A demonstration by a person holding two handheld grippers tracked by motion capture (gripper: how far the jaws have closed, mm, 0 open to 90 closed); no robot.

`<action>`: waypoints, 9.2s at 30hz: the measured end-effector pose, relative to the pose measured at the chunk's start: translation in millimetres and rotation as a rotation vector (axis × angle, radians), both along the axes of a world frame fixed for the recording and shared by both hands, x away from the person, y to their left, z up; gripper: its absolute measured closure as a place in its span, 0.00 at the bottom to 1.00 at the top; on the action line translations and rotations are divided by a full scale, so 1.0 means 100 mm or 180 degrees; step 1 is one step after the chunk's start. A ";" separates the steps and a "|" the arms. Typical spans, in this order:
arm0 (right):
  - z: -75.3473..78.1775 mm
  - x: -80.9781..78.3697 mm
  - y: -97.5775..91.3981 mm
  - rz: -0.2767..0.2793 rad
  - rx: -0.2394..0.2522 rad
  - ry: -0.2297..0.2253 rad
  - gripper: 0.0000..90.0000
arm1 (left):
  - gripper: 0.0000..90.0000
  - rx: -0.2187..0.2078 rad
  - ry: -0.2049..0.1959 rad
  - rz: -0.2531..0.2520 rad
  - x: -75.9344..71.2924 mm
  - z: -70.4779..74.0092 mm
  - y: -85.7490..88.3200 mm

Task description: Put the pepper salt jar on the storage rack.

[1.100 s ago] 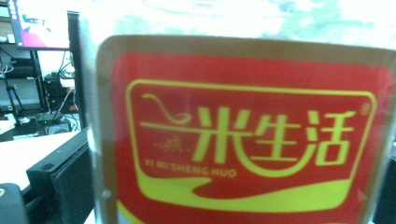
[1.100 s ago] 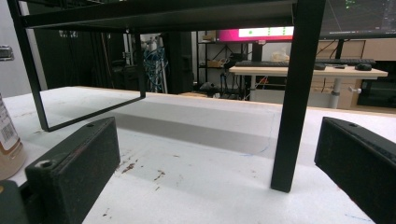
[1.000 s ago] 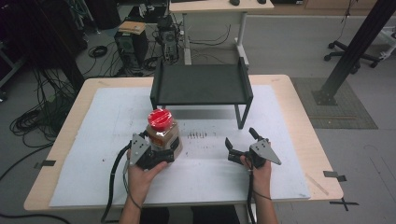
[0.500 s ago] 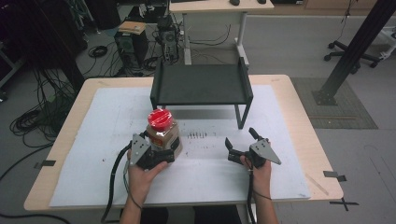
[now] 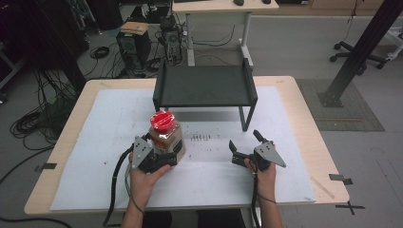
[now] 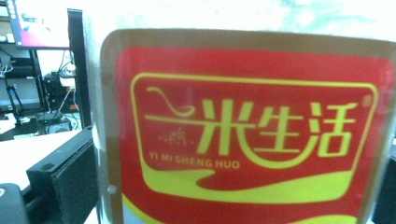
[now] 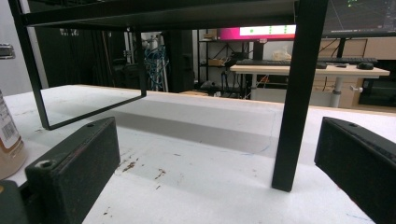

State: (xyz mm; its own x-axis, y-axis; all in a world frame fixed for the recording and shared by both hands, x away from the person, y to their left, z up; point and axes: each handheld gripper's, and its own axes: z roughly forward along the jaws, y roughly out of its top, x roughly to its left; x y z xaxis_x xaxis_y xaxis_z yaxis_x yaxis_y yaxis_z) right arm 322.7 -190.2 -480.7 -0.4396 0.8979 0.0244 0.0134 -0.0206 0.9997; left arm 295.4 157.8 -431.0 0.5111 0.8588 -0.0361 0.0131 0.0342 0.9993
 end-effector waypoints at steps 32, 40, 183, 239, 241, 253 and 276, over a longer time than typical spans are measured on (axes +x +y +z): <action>0.00 0.00 0.00 0.0012 0.0006 0.0000 0.00 | 0.10 -0.0071 0.0032 0.0004 0.03 0.01 0.01; 0.00 0.00 0.00 0.0012 0.0004 -0.0001 0.00 | 0.20 -0.0082 0.0042 -0.0054 0.02 0.01 0.01; 0.01 0.02 -0.01 0.0073 -0.0004 0.0079 0.00 | 0.27 0.0003 -0.0086 -0.0003 0.00 -0.03 0.01; 0.00 0.00 0.00 0.0078 -0.0038 -0.0002 0.00 | 0.28 -0.0084 0.0009 -0.0404 0.03 0.66 -0.13; 0.00 0.00 0.00 0.0078 -0.0031 0.0006 0.00 | 0.28 -0.0107 0.0014 -0.0418 0.05 0.72 -0.14; 0.00 0.00 0.00 0.0079 -0.0023 0.0001 0.00 | 0.28 -0.0036 -0.0044 -0.0483 0.17 1.08 -0.20; 0.00 0.00 -0.01 0.0081 -0.0011 -0.0014 0.00 | 0.28 -0.0042 -0.0093 -0.0385 0.55 1.61 -0.25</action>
